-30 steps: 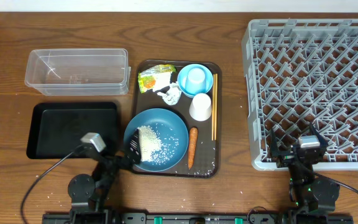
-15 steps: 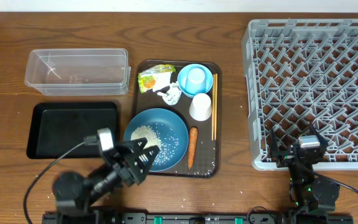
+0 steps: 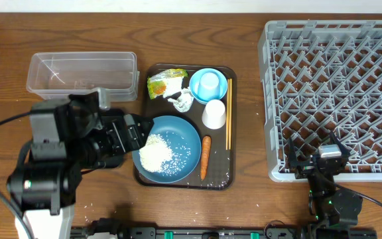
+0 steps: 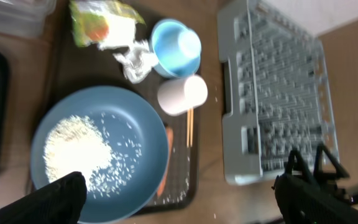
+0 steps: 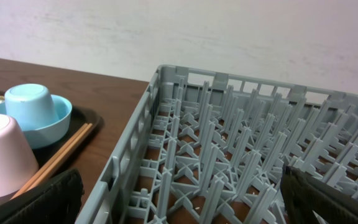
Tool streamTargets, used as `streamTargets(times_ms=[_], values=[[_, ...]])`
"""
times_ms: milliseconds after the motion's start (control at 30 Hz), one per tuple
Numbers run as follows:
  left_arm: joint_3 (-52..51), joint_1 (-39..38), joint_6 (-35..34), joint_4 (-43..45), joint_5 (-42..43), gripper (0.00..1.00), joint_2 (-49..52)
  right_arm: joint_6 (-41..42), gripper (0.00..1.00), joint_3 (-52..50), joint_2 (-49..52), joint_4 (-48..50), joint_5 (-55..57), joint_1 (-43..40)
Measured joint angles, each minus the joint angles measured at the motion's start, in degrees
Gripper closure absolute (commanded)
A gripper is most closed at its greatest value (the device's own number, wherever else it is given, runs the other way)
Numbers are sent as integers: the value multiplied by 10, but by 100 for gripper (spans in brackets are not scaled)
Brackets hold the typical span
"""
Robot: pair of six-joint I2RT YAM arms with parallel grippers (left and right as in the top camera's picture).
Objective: Sort waste into correct bins and load items into the dishwasher rack
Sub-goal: 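Reach the left gripper to the blue plate rim and grasp it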
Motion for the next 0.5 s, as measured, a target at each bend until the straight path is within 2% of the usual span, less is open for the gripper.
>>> streamTargets(times_ms=[133,367,500], values=[[0,-52,22,-27,-6,2,29,0,1,0,0,0,0,0],[0,-287,0,-40,-219,1,59,0,1,0,0,0,0,0],[0,-381,-7,-28,-279,1,91,0,1,0,0,0,0,0]])
